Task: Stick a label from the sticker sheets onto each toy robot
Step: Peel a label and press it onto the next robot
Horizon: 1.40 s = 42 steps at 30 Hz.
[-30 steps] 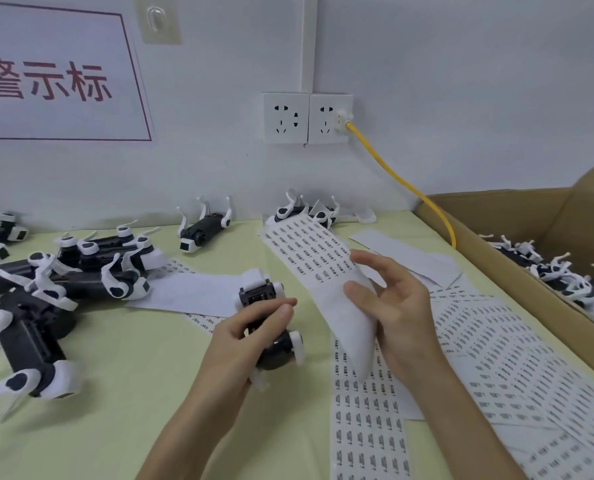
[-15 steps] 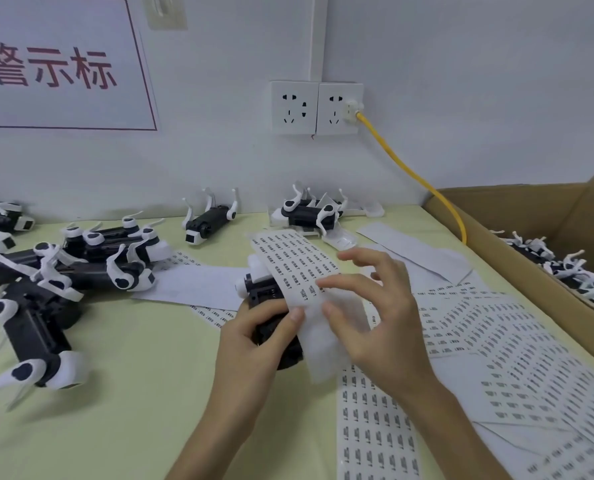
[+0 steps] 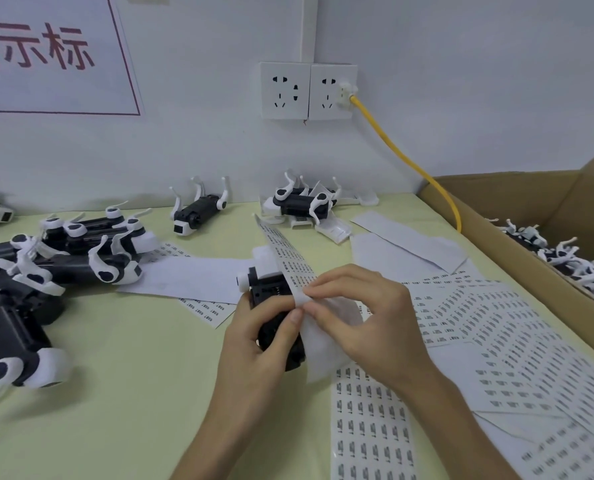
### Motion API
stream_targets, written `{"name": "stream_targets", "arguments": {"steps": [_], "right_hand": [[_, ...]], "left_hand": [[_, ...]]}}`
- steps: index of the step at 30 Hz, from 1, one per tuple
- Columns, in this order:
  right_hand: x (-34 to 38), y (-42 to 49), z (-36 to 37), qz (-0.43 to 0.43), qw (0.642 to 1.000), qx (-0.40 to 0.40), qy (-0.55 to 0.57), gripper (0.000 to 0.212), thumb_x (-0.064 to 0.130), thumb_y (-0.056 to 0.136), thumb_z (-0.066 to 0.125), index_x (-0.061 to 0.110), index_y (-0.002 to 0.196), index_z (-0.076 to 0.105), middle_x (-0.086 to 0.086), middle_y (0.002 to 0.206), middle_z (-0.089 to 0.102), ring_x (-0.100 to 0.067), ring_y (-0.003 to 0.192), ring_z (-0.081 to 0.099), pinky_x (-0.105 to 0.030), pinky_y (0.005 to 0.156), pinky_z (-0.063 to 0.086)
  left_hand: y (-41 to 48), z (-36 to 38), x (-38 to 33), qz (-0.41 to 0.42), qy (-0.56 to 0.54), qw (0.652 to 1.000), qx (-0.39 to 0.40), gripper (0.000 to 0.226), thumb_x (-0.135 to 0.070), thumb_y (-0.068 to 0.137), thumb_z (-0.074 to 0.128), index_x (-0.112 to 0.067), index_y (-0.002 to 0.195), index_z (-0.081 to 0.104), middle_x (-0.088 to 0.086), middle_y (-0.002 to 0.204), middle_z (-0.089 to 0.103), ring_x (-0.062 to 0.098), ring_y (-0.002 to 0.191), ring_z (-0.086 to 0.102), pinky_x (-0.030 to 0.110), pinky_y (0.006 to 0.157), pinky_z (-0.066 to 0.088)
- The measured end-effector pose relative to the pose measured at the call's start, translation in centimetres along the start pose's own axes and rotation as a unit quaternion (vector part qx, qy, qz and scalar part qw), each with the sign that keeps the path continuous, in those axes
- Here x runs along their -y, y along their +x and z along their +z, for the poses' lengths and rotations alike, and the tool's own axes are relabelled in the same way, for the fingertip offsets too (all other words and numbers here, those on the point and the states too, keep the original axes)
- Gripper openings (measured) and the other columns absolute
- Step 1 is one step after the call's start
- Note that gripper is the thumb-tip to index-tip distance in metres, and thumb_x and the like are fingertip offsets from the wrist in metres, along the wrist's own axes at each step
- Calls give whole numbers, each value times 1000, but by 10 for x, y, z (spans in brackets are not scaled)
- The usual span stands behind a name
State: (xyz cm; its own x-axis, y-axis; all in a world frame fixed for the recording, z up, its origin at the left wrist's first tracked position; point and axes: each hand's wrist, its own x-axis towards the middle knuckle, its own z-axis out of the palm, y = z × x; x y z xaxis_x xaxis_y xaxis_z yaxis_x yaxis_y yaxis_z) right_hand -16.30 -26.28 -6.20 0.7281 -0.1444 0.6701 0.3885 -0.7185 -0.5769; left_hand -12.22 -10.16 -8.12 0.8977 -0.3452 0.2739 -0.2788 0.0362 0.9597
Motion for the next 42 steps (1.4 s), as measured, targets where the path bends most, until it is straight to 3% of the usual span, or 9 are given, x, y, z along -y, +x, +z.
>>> {"name": "stream_targets", "arguments": {"steps": [4,9,13,17,24,31,34,38,42], "right_hand": [[-1,-1,0,-5,999,11,32,10,8,83,82,11,93,82,6,94,74,-6,92,70,-21,83,55],[0,0,-2,-1,998,22,57,11,8,84,79,15,93,81,5,93,75,-6,90,71,-23,80,56],[-1,1,-4,19,996,36,77,9,10,85,77,14,92,81,6,92,75,-9,90,71,-27,79,56],[-1,1,-5,31,994,41,91,7,11,85,76,14,90,81,7,91,75,-10,90,71,-20,78,53],[-2,1,-6,46,995,42,84,8,10,84,76,14,89,81,12,89,75,-10,90,71,-32,77,56],[0,3,-10,67,993,51,88,9,8,84,73,13,87,81,11,87,75,-12,90,71,-35,76,54],[0,4,-11,77,991,58,88,10,3,85,74,11,86,79,9,86,74,-15,90,70,-37,76,54],[0,5,-10,83,992,51,78,10,2,87,74,12,85,77,9,83,73,-16,87,69,-36,76,55],[0,5,-7,83,993,14,78,9,5,88,72,13,87,76,9,84,73,-15,86,70,-23,76,55]], "left_hand": [[-1,1,2,11,0,1000,-5,16,-34,91,66,-45,92,78,-13,100,64,16,98,69,53,88,59],[0,1,2,26,17,999,-9,20,-32,90,64,-46,89,77,-16,101,62,13,98,67,33,84,56],[-1,1,2,13,14,1000,-2,18,-32,90,62,-40,91,78,-13,99,61,18,97,67,48,86,59],[-1,1,2,30,31,999,-9,19,-25,92,65,-39,90,78,-8,101,65,12,96,66,17,80,50],[-1,0,4,17,27,1000,1,32,-8,99,66,-37,92,78,-5,103,64,13,97,67,21,81,52],[-1,2,5,14,17,1000,5,25,-19,98,68,-41,89,77,-11,100,63,13,97,67,24,81,54],[-1,3,3,21,22,1000,6,22,-26,92,65,-44,89,77,-12,101,63,12,98,67,16,78,50],[0,2,5,26,20,999,13,24,-28,90,62,-47,90,77,-12,105,64,14,101,68,18,80,52],[0,2,6,19,22,1000,10,21,-31,90,62,-45,92,78,-15,105,64,15,101,68,29,84,57]]}}
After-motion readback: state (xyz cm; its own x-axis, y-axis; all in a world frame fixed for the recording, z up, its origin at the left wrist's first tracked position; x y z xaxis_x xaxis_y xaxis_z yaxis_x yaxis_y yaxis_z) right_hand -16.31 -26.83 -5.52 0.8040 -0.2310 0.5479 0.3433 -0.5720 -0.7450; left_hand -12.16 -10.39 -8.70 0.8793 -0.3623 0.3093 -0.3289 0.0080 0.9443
